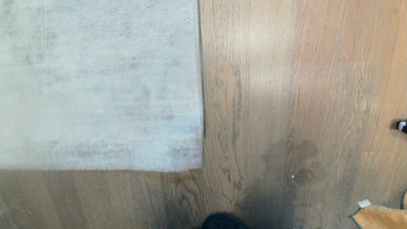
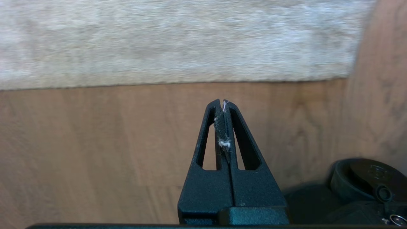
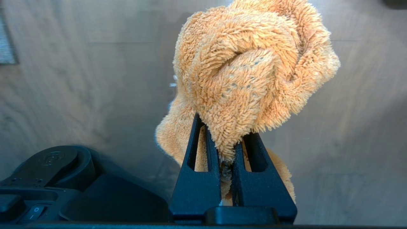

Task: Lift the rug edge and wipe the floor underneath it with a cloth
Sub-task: Put down the rag

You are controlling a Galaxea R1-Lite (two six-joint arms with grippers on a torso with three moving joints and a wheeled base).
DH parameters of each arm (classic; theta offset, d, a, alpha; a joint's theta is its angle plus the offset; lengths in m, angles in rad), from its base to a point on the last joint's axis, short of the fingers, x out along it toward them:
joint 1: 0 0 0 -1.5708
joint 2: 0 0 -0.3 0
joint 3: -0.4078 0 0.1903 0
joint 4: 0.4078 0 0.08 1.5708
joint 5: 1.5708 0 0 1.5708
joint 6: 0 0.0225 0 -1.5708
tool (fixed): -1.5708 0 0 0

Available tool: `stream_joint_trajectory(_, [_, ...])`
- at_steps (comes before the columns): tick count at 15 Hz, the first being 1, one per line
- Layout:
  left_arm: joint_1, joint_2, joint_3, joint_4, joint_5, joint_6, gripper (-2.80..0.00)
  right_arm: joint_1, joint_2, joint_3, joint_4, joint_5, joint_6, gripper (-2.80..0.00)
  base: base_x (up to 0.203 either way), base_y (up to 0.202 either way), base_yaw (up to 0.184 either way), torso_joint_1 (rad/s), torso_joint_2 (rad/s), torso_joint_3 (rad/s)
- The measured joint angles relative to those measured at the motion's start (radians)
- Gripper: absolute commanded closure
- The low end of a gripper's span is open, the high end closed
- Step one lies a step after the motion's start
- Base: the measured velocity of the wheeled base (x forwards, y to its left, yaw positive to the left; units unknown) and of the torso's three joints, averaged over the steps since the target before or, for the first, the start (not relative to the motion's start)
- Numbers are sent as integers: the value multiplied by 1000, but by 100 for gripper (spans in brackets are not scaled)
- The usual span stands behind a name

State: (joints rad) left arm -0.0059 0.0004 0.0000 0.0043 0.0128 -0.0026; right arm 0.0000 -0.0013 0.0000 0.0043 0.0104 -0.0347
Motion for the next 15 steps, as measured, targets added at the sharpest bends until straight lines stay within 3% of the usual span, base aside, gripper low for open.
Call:
stream_joint_trajectory(10, [0,0,0,2,0,0,0,0,0,0,0,0,0,0,0,-192,1,3,2,2])
stream_joint_trajectory(15, [-1,0,0,2,4,-4,0,-1,0,0,-1,0,0,0,0,-37,0,-1,1,1])
